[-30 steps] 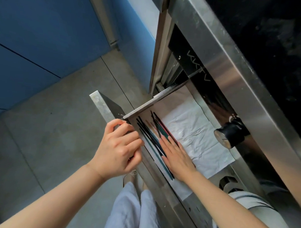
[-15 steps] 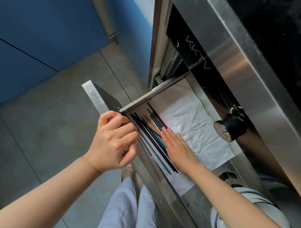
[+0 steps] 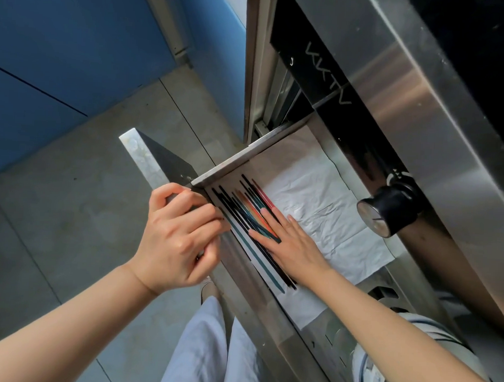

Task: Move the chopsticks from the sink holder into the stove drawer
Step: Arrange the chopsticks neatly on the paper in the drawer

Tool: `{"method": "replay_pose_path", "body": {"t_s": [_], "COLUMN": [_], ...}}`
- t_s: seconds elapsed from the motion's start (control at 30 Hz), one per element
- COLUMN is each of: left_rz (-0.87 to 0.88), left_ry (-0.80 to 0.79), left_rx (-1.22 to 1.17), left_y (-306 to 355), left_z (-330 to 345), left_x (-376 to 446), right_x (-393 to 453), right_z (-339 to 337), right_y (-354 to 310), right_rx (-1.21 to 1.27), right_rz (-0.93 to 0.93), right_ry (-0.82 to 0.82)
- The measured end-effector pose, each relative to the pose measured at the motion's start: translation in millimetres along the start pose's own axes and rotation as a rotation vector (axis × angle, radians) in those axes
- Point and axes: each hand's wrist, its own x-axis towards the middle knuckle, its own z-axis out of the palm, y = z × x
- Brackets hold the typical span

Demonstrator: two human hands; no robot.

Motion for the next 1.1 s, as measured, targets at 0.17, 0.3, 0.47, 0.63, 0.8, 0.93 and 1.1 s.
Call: {"method": "replay_pose_path", "body": {"t_s": [0.17,0.3,0.47,0.63,0.8,0.93,1.1], "left_rz": [0.002,0.001,0.014,0.017,0.020,0.024,0.021], "left_ry": [0.004,0.009,0.011,0.022,0.025,0.025,0.030], "left_rx": [0.016,0.007,-0.010,-0.017,-0.007,-0.007,0.001], "left_y": [0.0,-0.2,-0.3,0.2,1.1,0.2,0.6], "left_z": [1.1,2.1,1.4,0.3,1.4,1.9,2.5], "left_x": [0.3,-0.9,0.0,0.6,1.4,0.6,0.6], "right_x": [2.4,-2.7,-7.9,-4.1,22.1,23.5,2.1], "right_z": [10.7,22.9,24.0,30.4,27.1,21.4,17.3], "right_y": [-3.9,-16.9,-13.0,-11.3,-14.6,-13.2,-6.6], "right_rx": [-0.062,-0.110,-0.119,-0.178,-0.189,-0.181,-0.174], "right_rz": [0.096,0.130,0.109,0.066,0.081,0.051,0.008], "right_ry": [-0.020,-0.020,-0.012,-0.072,-0.027,-0.041,-0.028]}}
